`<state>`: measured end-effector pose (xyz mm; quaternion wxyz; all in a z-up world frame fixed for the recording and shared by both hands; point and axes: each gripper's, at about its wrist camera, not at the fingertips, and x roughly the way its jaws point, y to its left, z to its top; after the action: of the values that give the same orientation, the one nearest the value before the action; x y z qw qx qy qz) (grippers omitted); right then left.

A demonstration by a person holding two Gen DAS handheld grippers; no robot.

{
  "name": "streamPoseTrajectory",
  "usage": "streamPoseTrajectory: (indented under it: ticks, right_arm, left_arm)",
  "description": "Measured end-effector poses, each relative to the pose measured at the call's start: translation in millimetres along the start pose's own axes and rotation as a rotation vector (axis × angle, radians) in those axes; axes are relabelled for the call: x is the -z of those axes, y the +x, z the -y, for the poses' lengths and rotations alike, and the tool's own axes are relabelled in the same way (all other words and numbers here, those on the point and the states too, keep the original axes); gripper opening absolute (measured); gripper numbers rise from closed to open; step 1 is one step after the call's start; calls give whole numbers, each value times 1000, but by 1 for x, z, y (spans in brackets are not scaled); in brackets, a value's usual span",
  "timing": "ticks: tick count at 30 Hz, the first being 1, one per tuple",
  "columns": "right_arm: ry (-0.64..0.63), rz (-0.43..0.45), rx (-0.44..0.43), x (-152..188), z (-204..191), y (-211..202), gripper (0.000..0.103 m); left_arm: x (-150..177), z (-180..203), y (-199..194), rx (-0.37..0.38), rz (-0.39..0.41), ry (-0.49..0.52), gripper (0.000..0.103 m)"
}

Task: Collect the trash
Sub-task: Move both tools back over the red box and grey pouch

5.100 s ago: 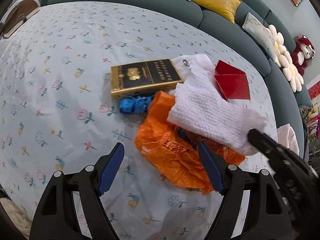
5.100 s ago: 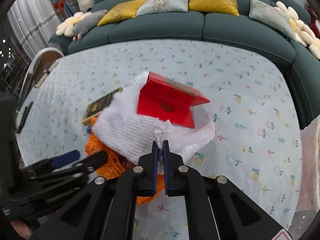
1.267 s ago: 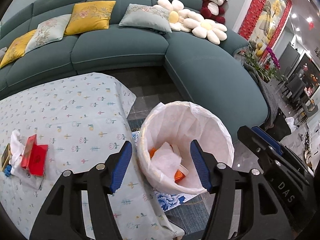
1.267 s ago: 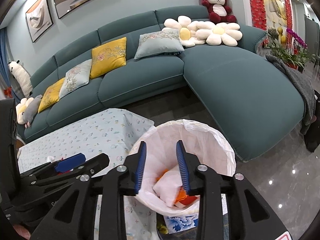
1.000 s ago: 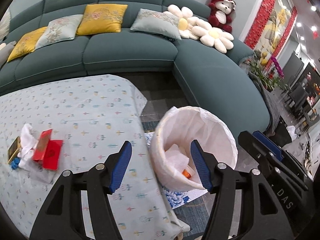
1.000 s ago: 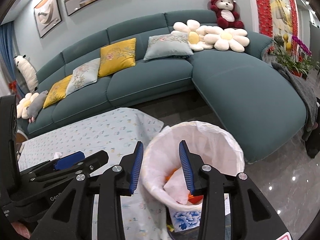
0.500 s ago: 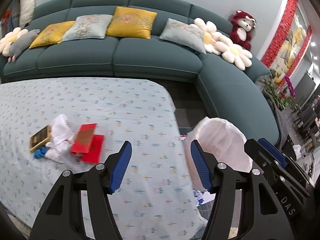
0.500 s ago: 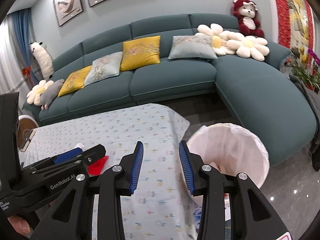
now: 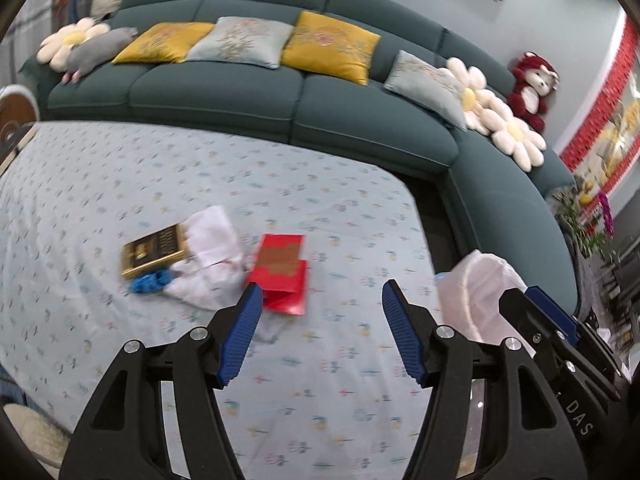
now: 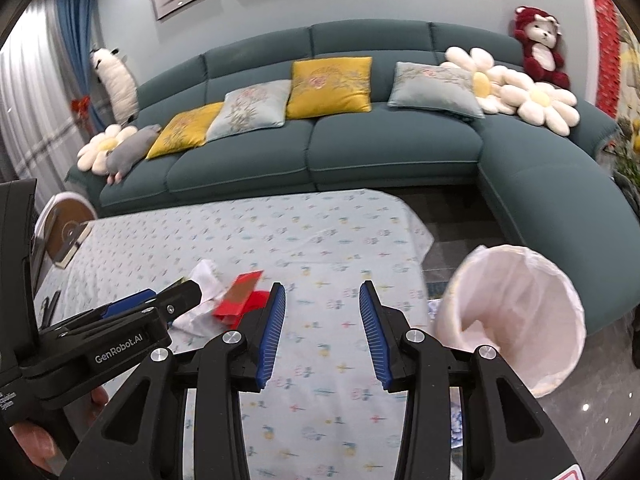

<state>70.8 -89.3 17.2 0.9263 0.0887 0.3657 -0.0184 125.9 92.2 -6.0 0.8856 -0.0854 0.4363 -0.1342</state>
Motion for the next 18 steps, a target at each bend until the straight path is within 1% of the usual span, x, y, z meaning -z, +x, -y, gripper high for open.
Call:
streamPoseTrajectory:
  ticks: [2,10,15,18]
  right_arm:
    - [-8,-15,-14,2,-12,7,38]
    - [-9,-86,-75,9,-48,40,38]
    - [-23,-138,-94,14,-65,67,38]
    - [-3,-182,-114,19,-71,88,38]
  left_arm:
    - [1,-14,-1,-15,-1,-21,63]
    - [8,-66,6,-57,-22,-92,63]
    - [15,-88,17,-73,-49,-123,63]
    - [19,-101,25,-81,-66,-136,63]
